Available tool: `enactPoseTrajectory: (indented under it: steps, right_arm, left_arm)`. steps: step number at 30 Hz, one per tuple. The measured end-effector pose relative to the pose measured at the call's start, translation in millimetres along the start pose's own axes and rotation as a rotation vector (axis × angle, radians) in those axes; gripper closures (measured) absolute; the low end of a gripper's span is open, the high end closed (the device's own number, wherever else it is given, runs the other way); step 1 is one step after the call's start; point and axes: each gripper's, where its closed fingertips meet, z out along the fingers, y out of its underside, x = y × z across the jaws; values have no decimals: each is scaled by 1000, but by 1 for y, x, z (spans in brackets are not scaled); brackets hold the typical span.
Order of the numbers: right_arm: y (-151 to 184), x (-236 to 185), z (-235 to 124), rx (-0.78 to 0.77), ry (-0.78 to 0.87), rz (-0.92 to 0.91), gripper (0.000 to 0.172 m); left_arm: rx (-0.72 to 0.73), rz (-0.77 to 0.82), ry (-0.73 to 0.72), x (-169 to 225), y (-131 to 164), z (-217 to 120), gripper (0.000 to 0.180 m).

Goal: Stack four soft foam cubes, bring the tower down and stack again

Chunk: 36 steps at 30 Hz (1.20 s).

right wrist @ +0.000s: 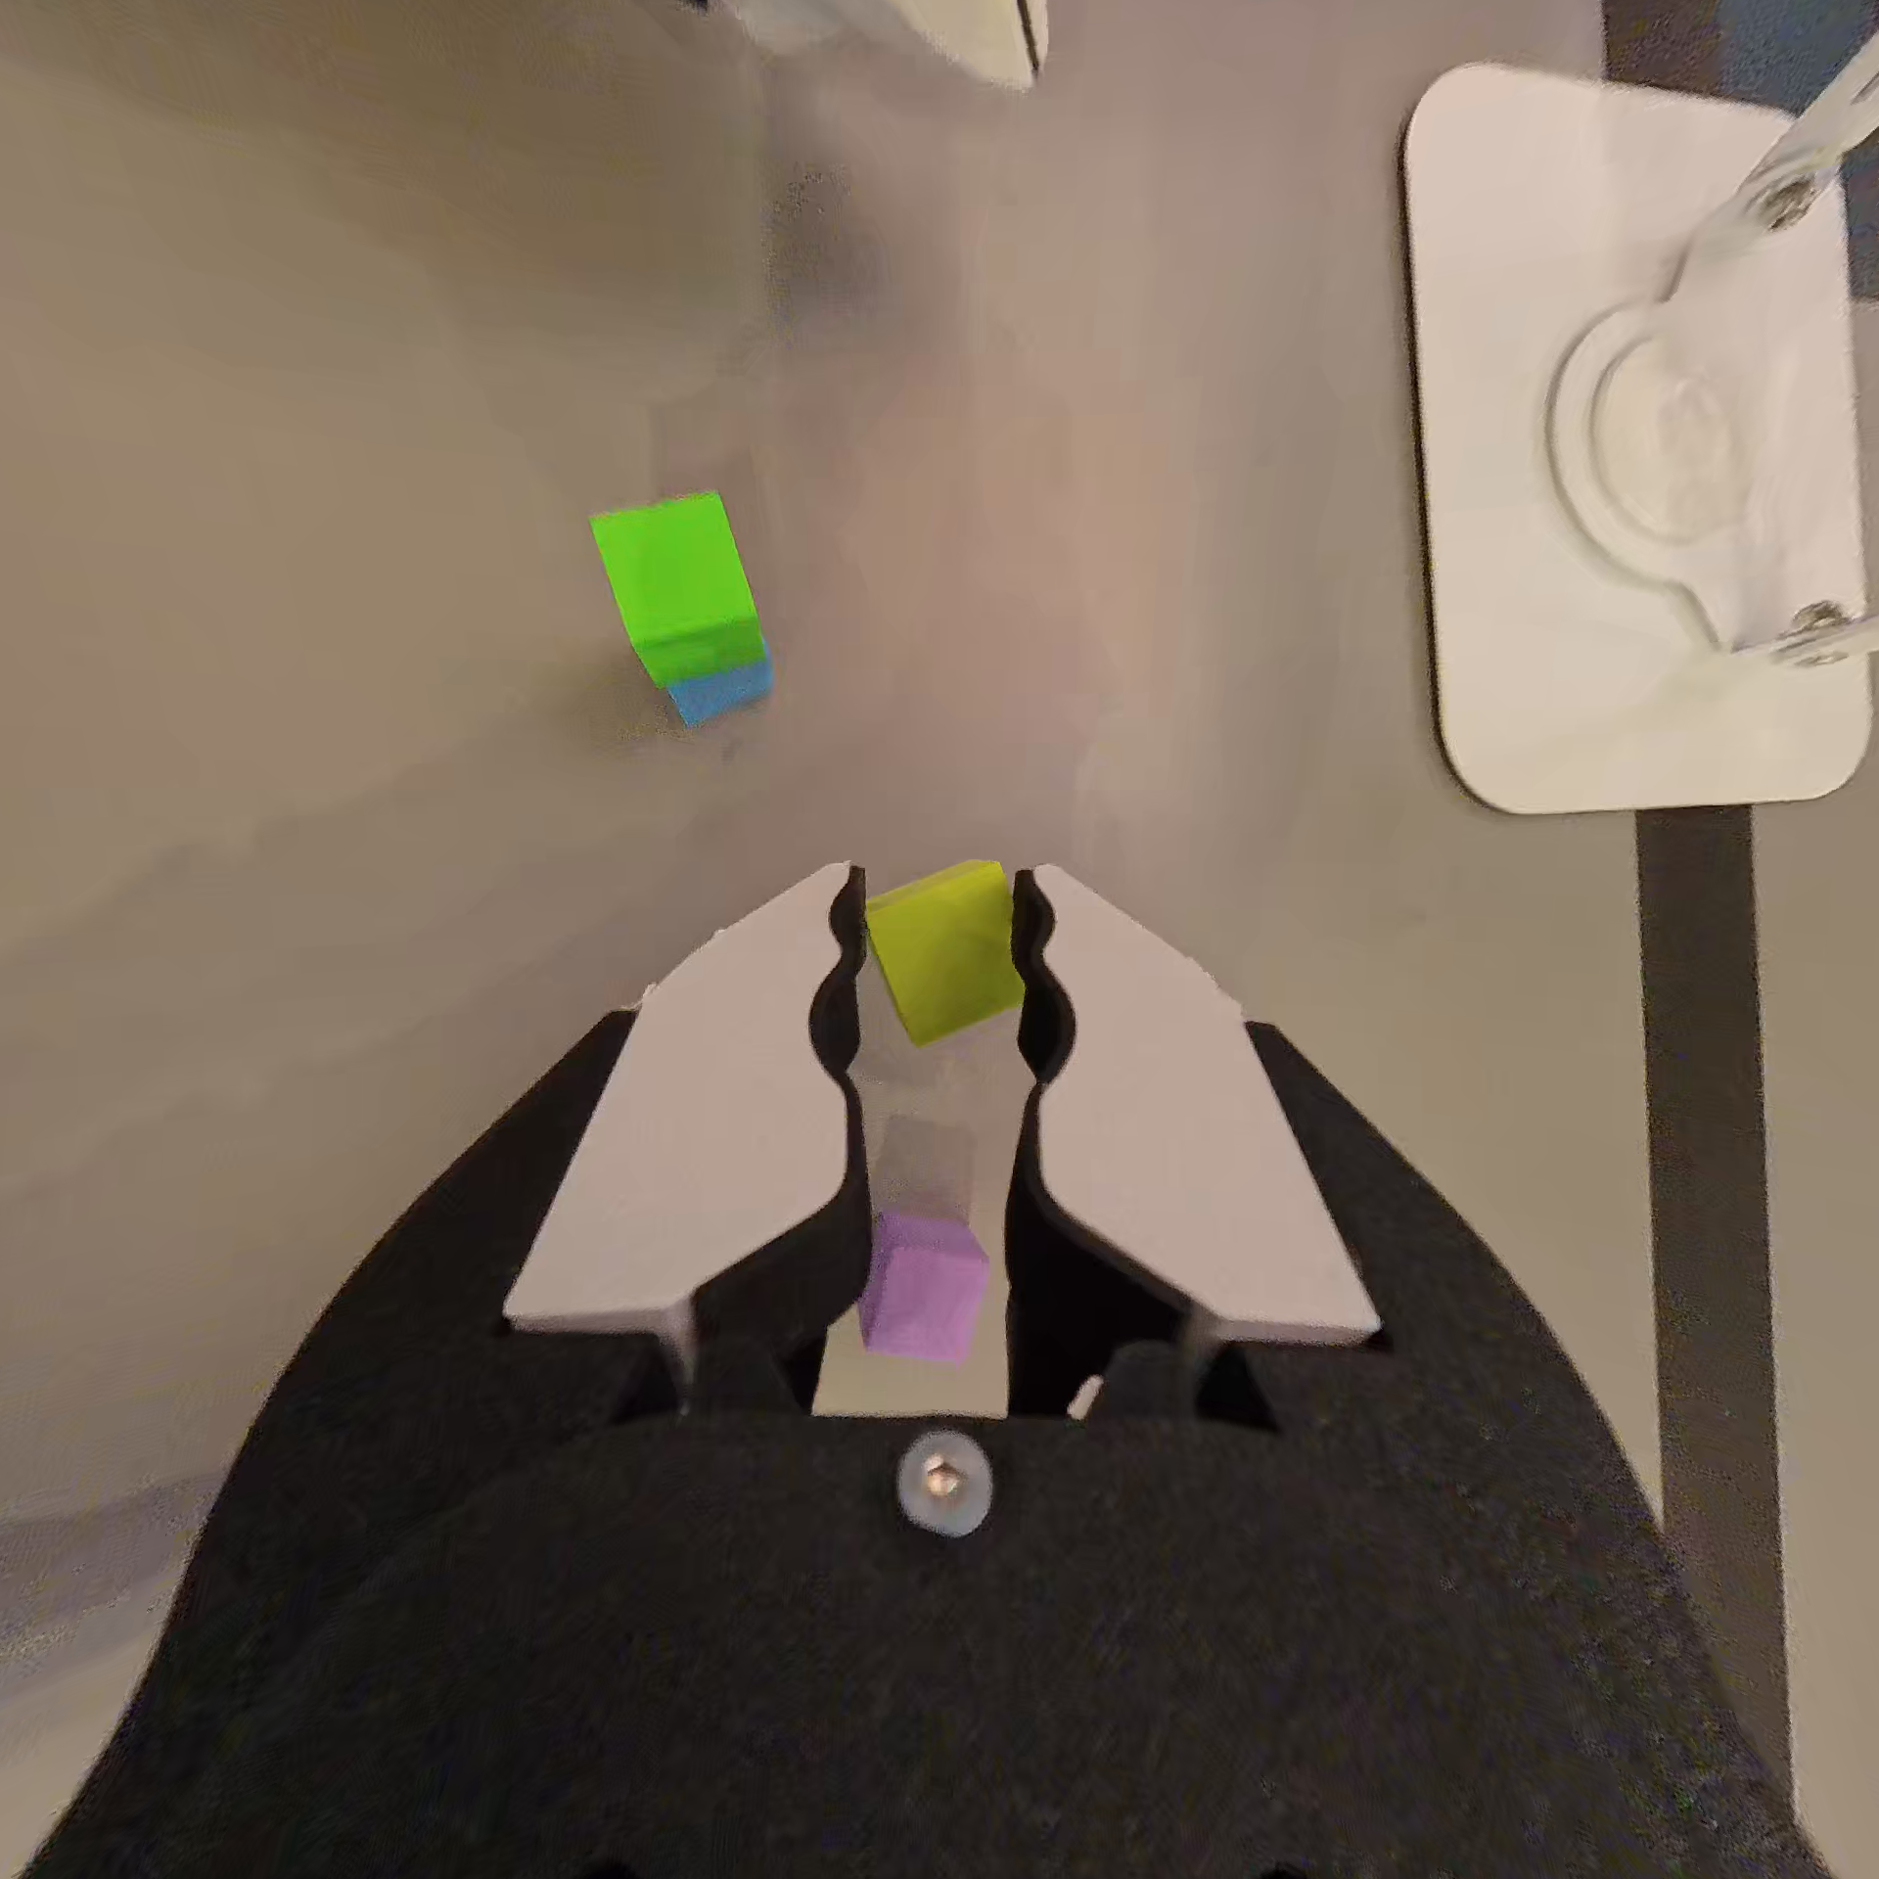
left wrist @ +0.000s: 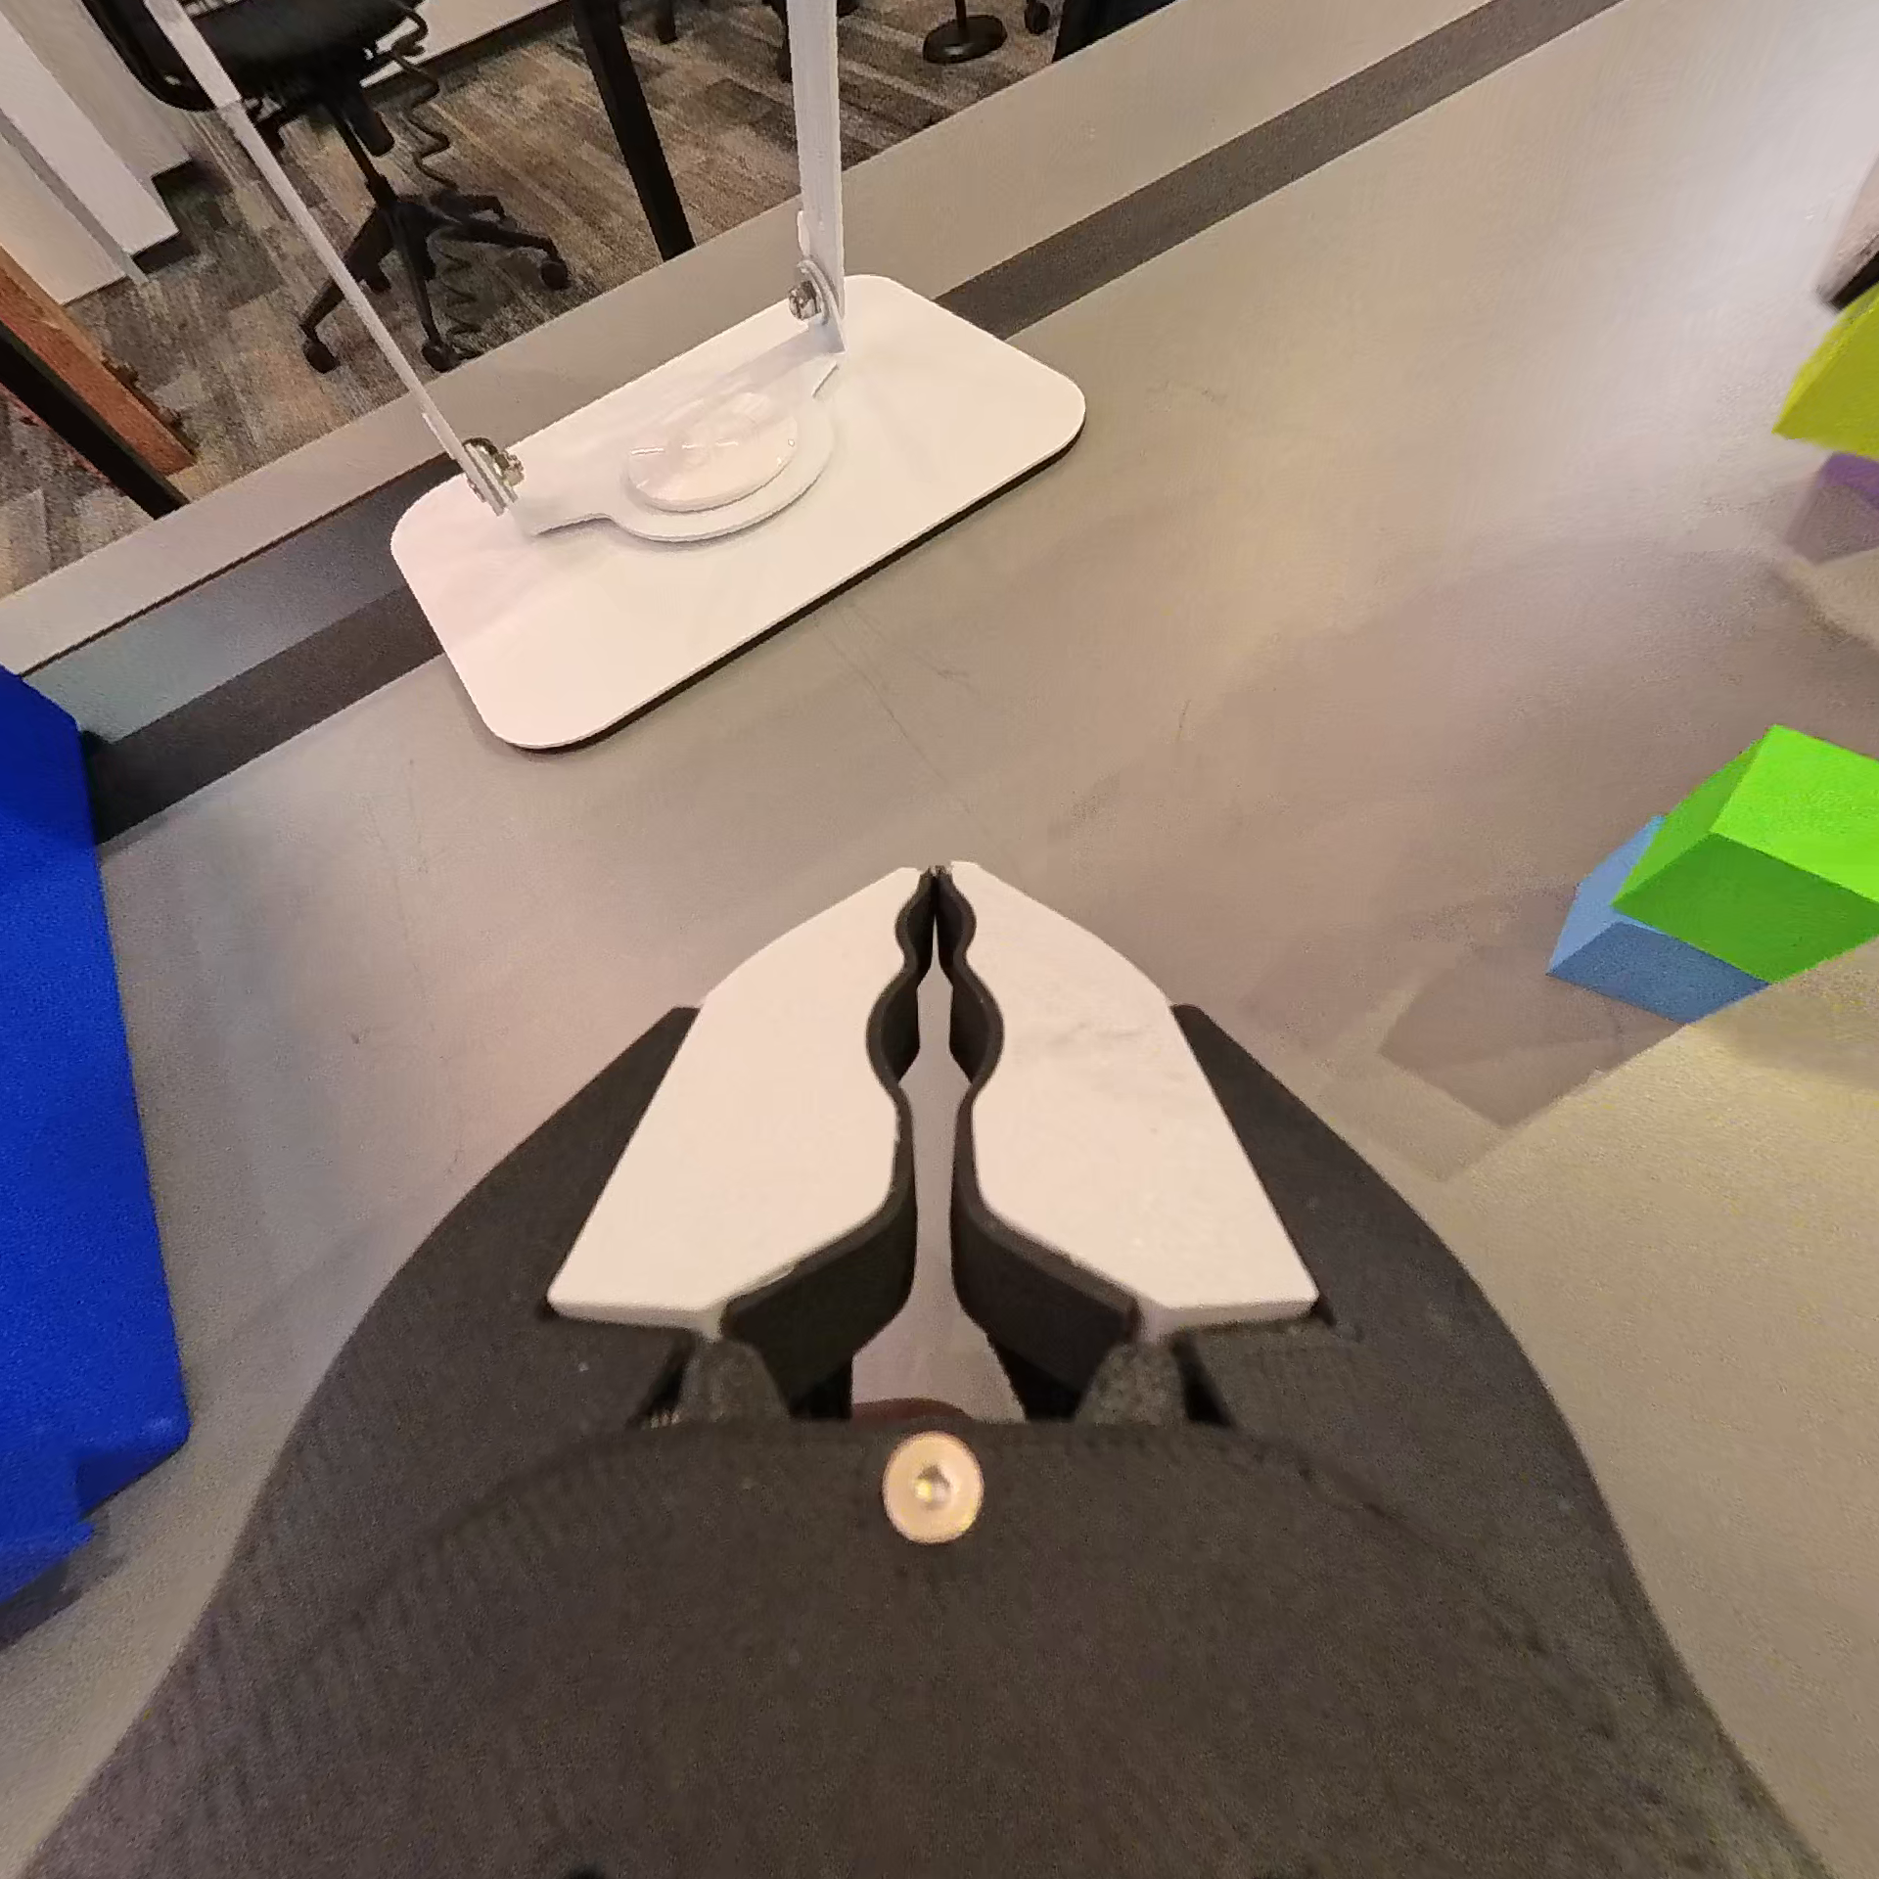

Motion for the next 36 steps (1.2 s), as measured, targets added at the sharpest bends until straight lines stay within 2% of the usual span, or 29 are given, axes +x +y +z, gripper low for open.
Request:
enactPoseTrajectory:
  steps: [9,20,36]
  right_arm:
    - [-47,-21,-15,55,53,-8,144]
    - [-73,-41,-10,124,42,36,145]
    - [-67,-48,24,78,-10,19,145]
  left_arm:
    - [3,-1,1,0,0,0,180]
    - [4,-2,3,0,-1,0,180]
    - [0,2,5,1,0,0,180]
